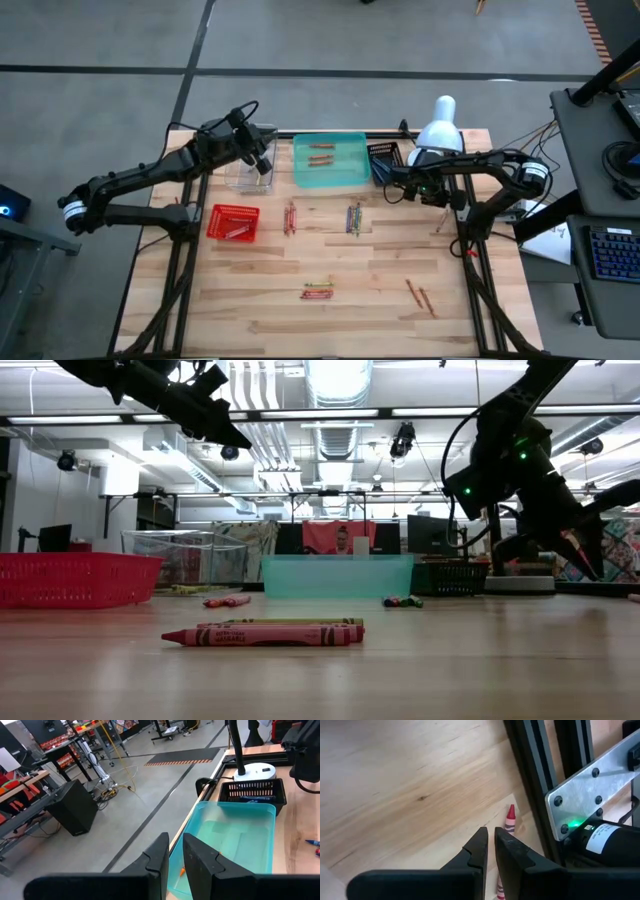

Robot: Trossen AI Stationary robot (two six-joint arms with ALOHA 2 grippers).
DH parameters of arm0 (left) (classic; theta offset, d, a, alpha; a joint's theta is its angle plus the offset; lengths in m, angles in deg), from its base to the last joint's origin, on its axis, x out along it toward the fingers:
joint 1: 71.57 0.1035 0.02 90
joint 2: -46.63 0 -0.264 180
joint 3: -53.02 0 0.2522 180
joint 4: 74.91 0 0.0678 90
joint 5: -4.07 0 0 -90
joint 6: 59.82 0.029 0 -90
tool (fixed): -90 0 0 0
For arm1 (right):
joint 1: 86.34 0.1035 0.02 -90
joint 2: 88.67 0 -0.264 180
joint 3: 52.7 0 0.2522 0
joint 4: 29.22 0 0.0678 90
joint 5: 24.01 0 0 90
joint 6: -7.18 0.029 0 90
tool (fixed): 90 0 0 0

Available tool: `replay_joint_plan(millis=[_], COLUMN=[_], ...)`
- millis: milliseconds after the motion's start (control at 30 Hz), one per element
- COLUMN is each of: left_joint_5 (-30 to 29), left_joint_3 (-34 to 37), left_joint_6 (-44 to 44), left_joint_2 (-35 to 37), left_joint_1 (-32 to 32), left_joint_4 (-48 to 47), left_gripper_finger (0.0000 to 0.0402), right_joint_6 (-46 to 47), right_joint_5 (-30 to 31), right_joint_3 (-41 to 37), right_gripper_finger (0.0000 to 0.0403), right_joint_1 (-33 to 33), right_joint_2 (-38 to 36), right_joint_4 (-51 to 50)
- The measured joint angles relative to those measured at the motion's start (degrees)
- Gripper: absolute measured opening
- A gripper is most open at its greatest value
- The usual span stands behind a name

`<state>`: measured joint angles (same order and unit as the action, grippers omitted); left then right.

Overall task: Sort crayons
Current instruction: Put the red crayon into the red bin

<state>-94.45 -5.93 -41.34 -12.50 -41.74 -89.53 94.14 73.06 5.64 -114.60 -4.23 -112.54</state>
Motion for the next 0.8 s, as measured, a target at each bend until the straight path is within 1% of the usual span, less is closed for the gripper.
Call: replay_joint_plan(millis=[167, 367, 433, 500, 600, 700, 800], left_joint_5=[0.00, 0.02, 0.02, 0.02, 0.02, 0.02, 0.02], left_joint_3=[0.00, 0.00, 0.00, 0.00, 0.00, 0.00, 0.00], left_joint_6=[-0.37, -1.01, -1.01, -1.01, -1.00, -0.98, -0.64], left_joint_2=[0.00, 0.00, 0.00, 0.00, 0.00, 0.00, 0.00], left_joint_1=[0.00, 0.00, 0.00, 0.00, 0.01, 0.02, 0.00], left_joint_4=[-0.01, -0.02, -0.01, -0.03, -0.24, -0.28, -0.35], left_gripper_finger=[0.0039, 0.0039, 0.0039, 0.0039, 0.0039, 0.0039, 0.0039], right_joint_6=[1.42, 0.16, 0.70, -1.11, -4.40, -5.95, -3.76], right_joint_5=[0.41, 1.36, -0.65, -3.80, -6.98, -7.69, -8.63], right_joint_3=[0.00, 0.00, 0.00, 0.00, 0.00, -0.02, -0.51], right_gripper_finger=[0.0027, 0.0027, 0.0029, 0.0036, 0.0055, 0.0079, 0.0097], right_joint_1=[-0.01, -0.27, -0.88, -1.32, -1.39, -1.41, -1.41], right_joint_2=[0.00, 0.02, 0.01, 0.00, 0.00, 0.00, 0.00], right_joint_4=[0.01, 0.16, 0.09, -0.04, -0.11, -0.86, -2.50])
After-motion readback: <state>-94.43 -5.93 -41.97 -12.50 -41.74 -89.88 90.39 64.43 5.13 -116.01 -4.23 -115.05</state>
